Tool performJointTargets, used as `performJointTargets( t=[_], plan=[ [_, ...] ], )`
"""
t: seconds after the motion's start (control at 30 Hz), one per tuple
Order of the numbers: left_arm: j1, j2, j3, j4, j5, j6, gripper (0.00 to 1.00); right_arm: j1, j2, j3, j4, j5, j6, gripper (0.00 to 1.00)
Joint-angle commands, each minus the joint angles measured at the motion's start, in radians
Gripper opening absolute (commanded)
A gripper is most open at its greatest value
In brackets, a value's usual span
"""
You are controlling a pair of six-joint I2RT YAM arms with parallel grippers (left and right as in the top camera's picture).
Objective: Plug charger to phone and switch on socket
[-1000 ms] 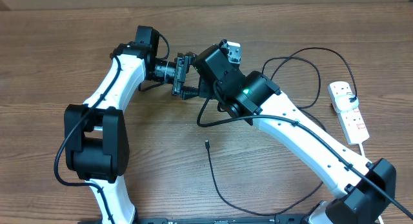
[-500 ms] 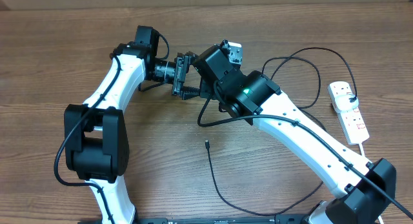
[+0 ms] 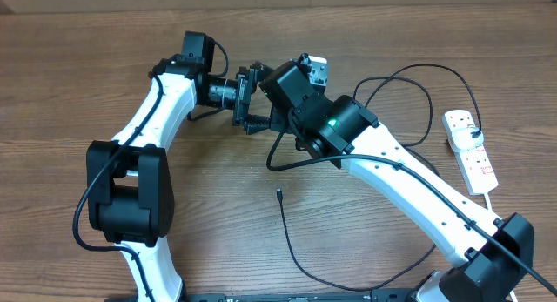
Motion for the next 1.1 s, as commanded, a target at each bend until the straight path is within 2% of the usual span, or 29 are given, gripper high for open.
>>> performJointTargets(
  t=[0.0,0.2,0.5,0.7,0.8,0.87,0.97,1.07],
  plan=[
    [-0.004,0.001,0.026,0.027,0.054,0.019,0.92,0.003,-0.011,0.04,0.0,0.064,0.076,0.04],
    [-0.004,0.001,0.026,0.038,0.053,0.019,0.95,0.003,-0.018,0.084,0.0,0.134,0.171,0.04],
    [-0.004,0.001,0.026,0.069,0.054,0.007,0.95,0.003,-0.018,0.096,0.008,0.235,0.549,0.04],
    [-0.004,0.001,0.026,0.085,0.065,-0.021,0.76,0.003,-0.018,0.096,0.013,0.237,0.796,0.04],
    [-0.004,0.001,0.026,0.085,0.065,-0.057,0.7,0.003,-0.018,0.096,0.013,0.235,0.891,0.04],
    [-0.004,0.001,0.026,0.085,0.064,-0.083,0.66,0.003,-0.018,0.096,0.013,0.225,0.934,0.04],
    [-0.004,0.001,0.026,0.085,0.065,-0.102,0.54,0.003,-0.018,0.096,0.02,0.178,0.984,0.04],
    [-0.004,0.001,0.026,0.085,0.08,-0.105,0.53,0.003,-0.018,0.096,0.017,0.145,1.007,0.05]
  ],
)
